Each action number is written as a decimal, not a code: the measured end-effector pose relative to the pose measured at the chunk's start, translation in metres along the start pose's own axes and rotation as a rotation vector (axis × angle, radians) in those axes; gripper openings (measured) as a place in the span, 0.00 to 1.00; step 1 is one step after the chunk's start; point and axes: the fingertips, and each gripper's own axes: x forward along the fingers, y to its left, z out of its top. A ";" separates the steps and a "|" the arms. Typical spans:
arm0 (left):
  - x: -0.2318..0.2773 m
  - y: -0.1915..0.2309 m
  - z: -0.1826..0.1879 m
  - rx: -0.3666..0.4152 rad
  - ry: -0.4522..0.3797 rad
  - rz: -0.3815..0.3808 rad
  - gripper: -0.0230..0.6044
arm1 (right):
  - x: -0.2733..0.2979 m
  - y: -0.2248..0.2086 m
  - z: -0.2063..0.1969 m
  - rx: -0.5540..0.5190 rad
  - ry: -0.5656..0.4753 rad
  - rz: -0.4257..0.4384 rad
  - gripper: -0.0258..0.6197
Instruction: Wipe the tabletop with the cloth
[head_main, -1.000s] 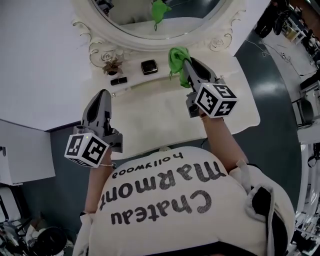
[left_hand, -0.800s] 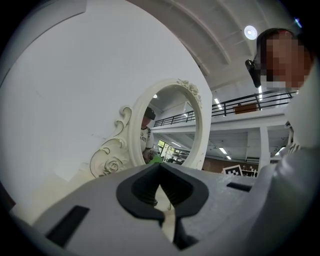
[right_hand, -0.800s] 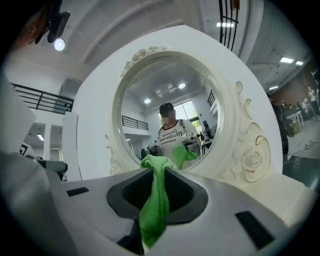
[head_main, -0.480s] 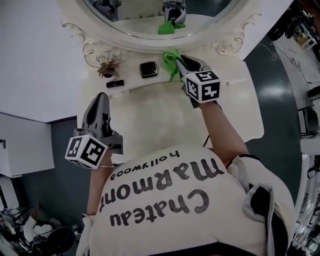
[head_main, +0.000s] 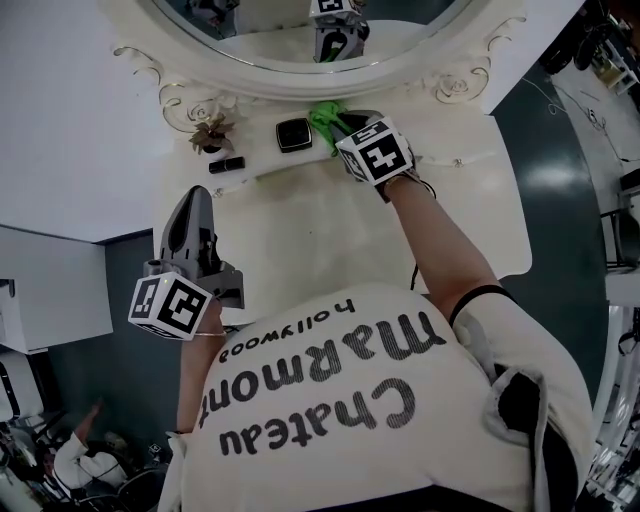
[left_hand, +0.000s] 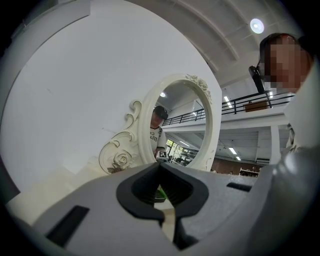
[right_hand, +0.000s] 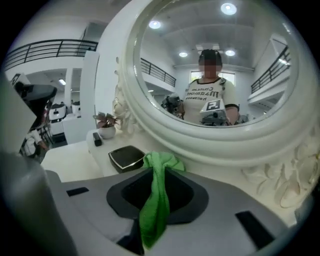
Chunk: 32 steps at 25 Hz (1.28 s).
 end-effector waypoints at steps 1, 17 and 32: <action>0.000 0.000 0.001 0.001 -0.002 0.001 0.05 | 0.003 0.004 -0.002 -0.036 0.023 0.013 0.17; 0.004 -0.012 -0.003 -0.008 0.008 -0.042 0.05 | 0.011 0.009 -0.005 -0.119 0.178 0.036 0.16; 0.023 -0.033 -0.009 -0.014 0.022 -0.123 0.05 | -0.002 -0.014 -0.018 -0.078 0.208 -0.029 0.16</action>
